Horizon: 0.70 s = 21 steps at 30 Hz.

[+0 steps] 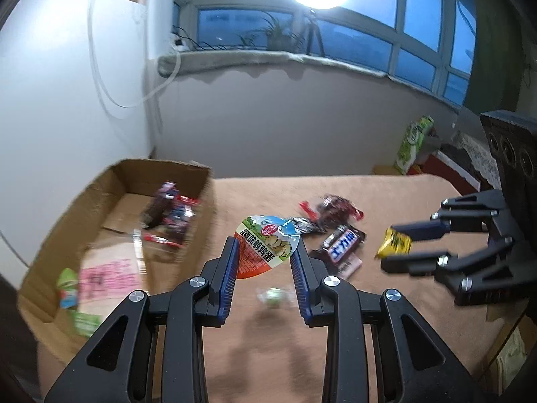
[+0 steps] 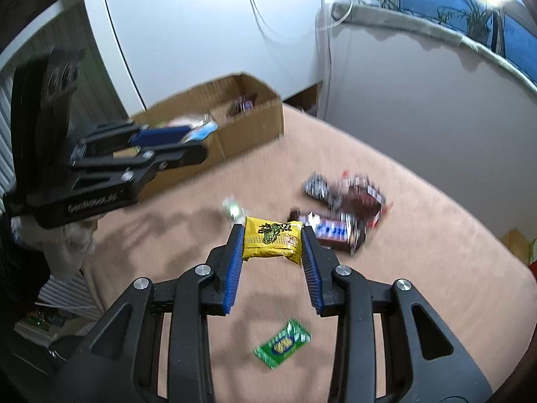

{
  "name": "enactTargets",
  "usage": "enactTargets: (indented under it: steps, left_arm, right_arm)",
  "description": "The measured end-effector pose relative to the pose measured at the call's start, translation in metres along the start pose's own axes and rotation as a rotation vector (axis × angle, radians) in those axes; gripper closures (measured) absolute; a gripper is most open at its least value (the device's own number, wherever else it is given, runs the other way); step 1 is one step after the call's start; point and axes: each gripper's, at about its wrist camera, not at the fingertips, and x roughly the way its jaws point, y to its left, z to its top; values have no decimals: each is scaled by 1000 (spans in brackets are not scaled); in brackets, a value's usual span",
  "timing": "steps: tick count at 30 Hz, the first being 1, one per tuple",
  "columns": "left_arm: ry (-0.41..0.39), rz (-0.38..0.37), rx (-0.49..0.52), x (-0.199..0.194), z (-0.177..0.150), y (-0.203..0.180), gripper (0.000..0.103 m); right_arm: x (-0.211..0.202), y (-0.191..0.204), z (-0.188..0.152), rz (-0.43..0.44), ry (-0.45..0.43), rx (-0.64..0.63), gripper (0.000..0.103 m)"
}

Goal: Organize snacks
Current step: 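Carry the jelly cup and yellow candy into the box and open both grippers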

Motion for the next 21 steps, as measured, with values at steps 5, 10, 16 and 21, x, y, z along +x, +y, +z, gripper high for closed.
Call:
enactTargets:
  steps: [5, 10, 16, 21]
  left_arm:
    - [-29, 53, -20, -17, 8, 24, 74]
    - [-48, 97, -42, -27, 11, 53, 74]
    - [-49, 146, -67, -28, 12, 83, 74]
    - [-35, 179, -81, -22, 15, 105, 74]
  right_arm:
    - [2, 7, 35, 8, -41, -16, 68]
    - [13, 19, 66, 22, -63, -34, 68]
    - [34, 39, 99, 32, -65, -68, 68]
    - [55, 51, 124, 45, -57, -88, 68]
